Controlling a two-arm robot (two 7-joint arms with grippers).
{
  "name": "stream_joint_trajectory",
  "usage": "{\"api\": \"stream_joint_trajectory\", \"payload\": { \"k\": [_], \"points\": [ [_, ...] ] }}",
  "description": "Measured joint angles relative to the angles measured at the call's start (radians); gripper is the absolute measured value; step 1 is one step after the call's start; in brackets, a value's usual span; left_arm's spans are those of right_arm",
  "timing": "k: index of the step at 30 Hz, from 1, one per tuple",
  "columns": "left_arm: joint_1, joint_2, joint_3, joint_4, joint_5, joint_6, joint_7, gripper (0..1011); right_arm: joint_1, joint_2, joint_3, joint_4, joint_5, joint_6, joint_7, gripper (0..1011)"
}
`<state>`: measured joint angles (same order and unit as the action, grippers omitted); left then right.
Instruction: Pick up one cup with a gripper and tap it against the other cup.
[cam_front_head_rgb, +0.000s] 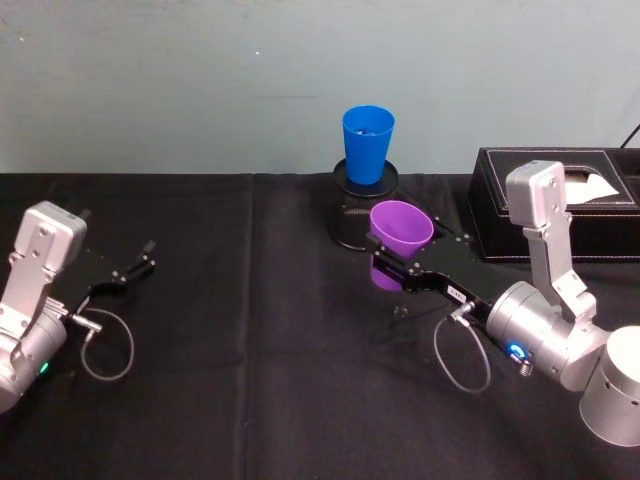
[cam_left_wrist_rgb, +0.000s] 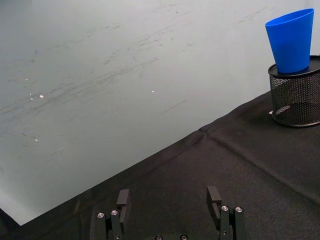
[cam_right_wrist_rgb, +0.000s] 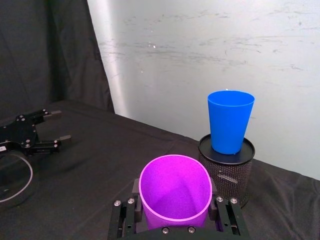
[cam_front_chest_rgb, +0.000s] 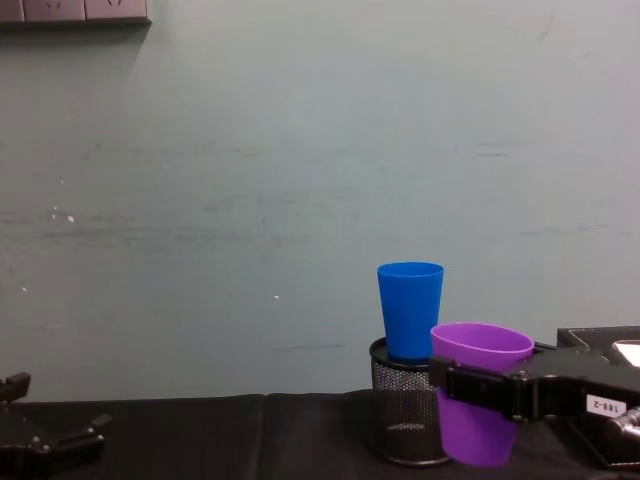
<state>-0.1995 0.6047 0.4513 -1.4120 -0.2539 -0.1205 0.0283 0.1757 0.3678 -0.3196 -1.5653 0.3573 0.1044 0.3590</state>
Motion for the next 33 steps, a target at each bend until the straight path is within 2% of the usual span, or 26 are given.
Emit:
{"api": "stream_joint_trajectory", "payload": {
  "k": [33],
  "points": [
    [0.000,0.000,0.000,0.000,0.000,0.000,0.000,1000,0.000,0.000,0.000,0.000,0.000,0.000,0.000,718]
  ]
}}
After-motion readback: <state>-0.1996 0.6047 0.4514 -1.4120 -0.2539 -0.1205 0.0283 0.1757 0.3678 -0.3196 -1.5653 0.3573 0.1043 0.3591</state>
